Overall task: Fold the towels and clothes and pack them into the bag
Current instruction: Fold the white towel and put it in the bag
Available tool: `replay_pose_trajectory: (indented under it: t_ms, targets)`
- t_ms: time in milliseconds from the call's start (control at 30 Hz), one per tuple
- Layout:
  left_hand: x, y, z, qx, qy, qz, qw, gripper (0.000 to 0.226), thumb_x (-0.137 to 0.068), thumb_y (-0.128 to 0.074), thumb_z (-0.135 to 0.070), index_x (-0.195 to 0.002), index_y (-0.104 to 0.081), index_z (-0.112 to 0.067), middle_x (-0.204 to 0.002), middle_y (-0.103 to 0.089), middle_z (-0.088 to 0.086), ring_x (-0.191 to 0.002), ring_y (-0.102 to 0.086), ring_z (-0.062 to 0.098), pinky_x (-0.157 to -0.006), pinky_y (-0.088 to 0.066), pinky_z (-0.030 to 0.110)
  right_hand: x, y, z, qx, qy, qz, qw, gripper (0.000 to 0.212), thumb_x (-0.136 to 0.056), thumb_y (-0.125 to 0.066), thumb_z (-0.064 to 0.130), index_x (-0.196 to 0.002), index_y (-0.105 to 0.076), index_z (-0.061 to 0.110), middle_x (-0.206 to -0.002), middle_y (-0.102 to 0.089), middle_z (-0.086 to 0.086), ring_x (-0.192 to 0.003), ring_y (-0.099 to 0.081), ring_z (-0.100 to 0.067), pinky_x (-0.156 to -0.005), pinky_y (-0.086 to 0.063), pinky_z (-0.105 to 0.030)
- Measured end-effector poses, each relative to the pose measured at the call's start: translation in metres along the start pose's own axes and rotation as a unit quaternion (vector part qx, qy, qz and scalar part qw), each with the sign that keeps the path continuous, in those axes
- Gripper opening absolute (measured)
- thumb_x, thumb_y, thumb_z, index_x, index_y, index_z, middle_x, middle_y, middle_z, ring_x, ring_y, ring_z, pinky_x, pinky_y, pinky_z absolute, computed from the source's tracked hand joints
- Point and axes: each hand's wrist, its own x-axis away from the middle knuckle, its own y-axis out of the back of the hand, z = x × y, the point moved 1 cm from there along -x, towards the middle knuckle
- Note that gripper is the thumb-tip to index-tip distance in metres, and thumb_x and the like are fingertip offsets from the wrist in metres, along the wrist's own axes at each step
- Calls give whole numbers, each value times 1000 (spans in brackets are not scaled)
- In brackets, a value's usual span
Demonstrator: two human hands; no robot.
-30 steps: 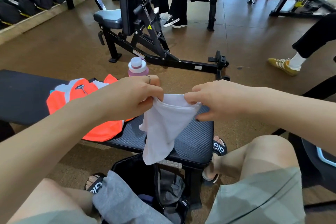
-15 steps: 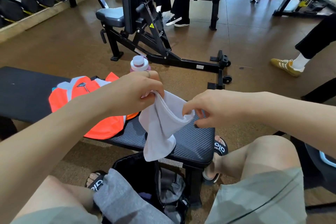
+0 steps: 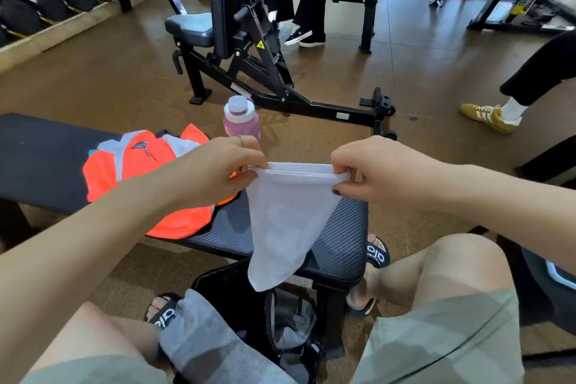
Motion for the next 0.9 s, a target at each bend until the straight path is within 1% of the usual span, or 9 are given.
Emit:
replay_pose_trajectory:
  t_ms: [67,133,267,333,367,433,667,767,900]
  targets:
    - [-1,1,-3,-8,0,-3,1000,22,-90,-64,-2,-102,-73,-17,-98,-61,-6,-81,-52,-5,-73,-42,16,-1,1,1,18,5,2,1000,20,-91,-69,33,-83,-55,21,-80,-56,10,-77,-53,-14,-69,-47,-36]
    - [-3,6,-5,-17,6,-21,1000,17,-90,-63,-6,-99,-74,-15,-96,-66,-4,-78,-55,3,-72,-51,30,-1,9,2,37,13,-15,999,20,-91,-68,34,-82,-55,21,-79,-55,10,-75,-52,-13,-66,-43,-31]
    - [-6,23,-6,-11,31,-96,995,20,-87,-59,-19,-98,-74,-14,-86,-71,2,-75,-65,25,-68,-54,42,-7,26,-6,-5,-7,-160,987,22,-88,-68,30,-75,-56,17,-68,-55,8,-64,-52,-13,-57,-36,-27]
    - [-12,26,-12,-28,27,-90,995,22,-86,-58,-18,-99,-75,-14,-85,-70,2,-74,-64,26,-68,-54,43,-16,22,-11,4,-43,-133,990,26,-89,-68,25,-70,-51,19,-66,-54,6,-63,-53,-15,-55,-36,-29]
    - [-15,26,-15,-34,22,-85,996,24,-85,-57,-17,-100,-75,-13,-84,-70,3,-73,-63,26,-67,-54,44,-19,17,-13,14,-54,-119,991,29,-89,-68,23,-68,-48,20,-65,-53,5,-62,-52,-15,-55,-36,-31]
    - [-23,29,-16,-32,27,-112,993,24,-85,-57,-16,-101,-75,-11,-83,-68,4,-70,-60,25,-67,-55,42,-23,17,-21,6,-70,-166,984,28,-86,-65,18,-68,-44,19,-64,-51,3,-61,-49,-17,-55,-34,-33]
    - [-29,36,-18,-26,42,-127,991,23,-89,-65,0,-106,-69,-16,-84,-64,-1,-73,-60,20,-72,-55,39,-24,31,-26,-59,-89,-219,970,18,-77,-63,8,-70,-47,11,-63,-51,-1,-62,-48,-23,-57,-40,-38]
    - [-28,38,-18,-19,54,-145,988,25,-89,-66,1,-108,-63,-15,-84,-65,-3,-76,-63,18,-72,-55,37,-20,35,-21,-105,-112,-192,969,15,-77,-68,11,-74,-53,11,-69,-56,-1,-67,-52,-18,-60,-40,-34]
    - [-26,49,-18,46,83,-146,985,28,-87,-69,2,-109,-66,-15,-89,-70,-8,-83,-66,11,-74,-53,22,-15,48,-19,-201,-136,-139,960,13,-79,-72,10,-84,-60,11,-81,-65,-4,-68,-58,-17,-61,-48,-29]
